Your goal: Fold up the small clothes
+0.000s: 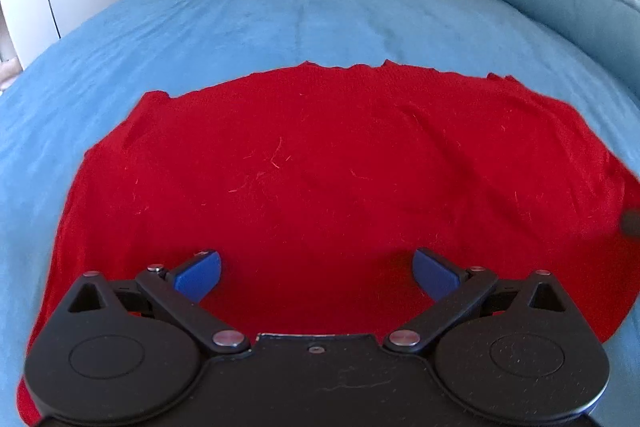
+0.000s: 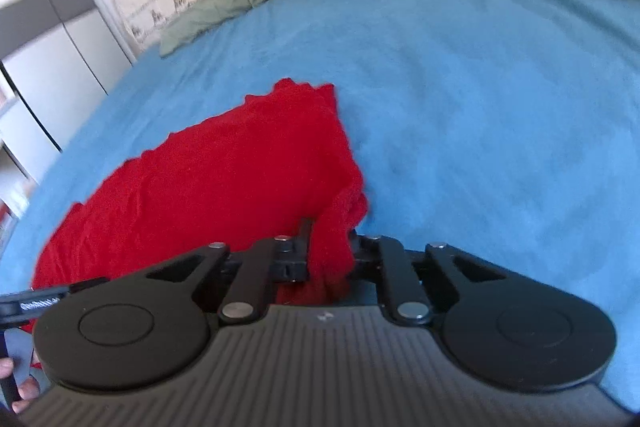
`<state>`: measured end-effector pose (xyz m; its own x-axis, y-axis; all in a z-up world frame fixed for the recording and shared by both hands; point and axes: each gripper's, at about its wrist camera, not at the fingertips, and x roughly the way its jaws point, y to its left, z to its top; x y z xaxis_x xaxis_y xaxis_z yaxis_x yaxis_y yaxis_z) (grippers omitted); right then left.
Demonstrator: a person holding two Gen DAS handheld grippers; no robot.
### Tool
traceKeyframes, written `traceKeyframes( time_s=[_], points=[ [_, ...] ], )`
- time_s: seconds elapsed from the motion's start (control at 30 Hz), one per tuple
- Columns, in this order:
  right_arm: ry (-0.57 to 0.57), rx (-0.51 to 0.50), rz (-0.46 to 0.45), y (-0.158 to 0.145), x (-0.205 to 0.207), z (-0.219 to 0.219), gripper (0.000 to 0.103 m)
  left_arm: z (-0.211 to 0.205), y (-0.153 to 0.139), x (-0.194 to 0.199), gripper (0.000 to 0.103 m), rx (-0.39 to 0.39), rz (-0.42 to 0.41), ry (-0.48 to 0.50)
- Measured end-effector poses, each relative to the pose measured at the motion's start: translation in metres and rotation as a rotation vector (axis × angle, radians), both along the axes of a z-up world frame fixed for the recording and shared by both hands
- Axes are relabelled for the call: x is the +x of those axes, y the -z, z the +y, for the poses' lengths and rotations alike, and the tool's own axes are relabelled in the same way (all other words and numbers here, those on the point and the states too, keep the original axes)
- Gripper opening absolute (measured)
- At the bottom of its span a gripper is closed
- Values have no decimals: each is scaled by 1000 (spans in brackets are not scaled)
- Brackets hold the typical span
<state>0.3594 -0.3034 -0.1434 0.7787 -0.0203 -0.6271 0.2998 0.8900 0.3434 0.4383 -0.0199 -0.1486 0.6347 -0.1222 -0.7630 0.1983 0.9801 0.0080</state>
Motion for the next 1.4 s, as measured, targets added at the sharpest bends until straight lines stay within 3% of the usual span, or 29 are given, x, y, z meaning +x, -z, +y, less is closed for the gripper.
traceKeyframes(
  time_s=[0.1, 0.2, 0.37, 0.47, 0.57, 0.67, 0.7, 0.8, 0.93, 1.07, 1.23, 1.4],
  points=[
    [-28, 22, -20, -35, 15, 18, 26, 14, -11, -1, 101, -44, 10, 11],
    [-126, 40, -76, -81, 37, 52, 26, 44, -30, -5, 101, -58, -19, 12],
    [-506, 106, -163, -136, 72, 155, 26, 107, -49, -23, 101, -50, -48, -5],
    [-793, 78, -106, -127, 90, 238, 26, 141, -42, -42, 101, -49, -33, -22],
    [-882, -17, 56, -82, 107, 302, 25, 167, -26, -58, 101, -59, 9, -54],
    [-893, -108, 170, -41, 113, 334, 29, 186, -15, -70, 101, -76, 34, -74],
    [-890, -128, 164, -37, 110, 338, 37, 190, -14, -74, 101, -86, 34, -79],
    [-910, -102, 118, -49, 99, 335, 84, 194, -17, -83, 101, -117, 26, -72],
    [-869, -125, -41, -89, 83, 311, 89, 192, -33, -94, 101, -157, 1, -35],
    [-684, -208, -136, -107, 49, 253, 101, 182, -46, -98, 101, -181, -32, -17],
    [-593, -309, -65, -60, -3, 203, 101, 180, -49, -86, 101, -175, -56, -70],
    [-539, -361, -21, -7, -39, 202, 98, 183, -49, -77, 101, -160, -55, -108]
  ],
)
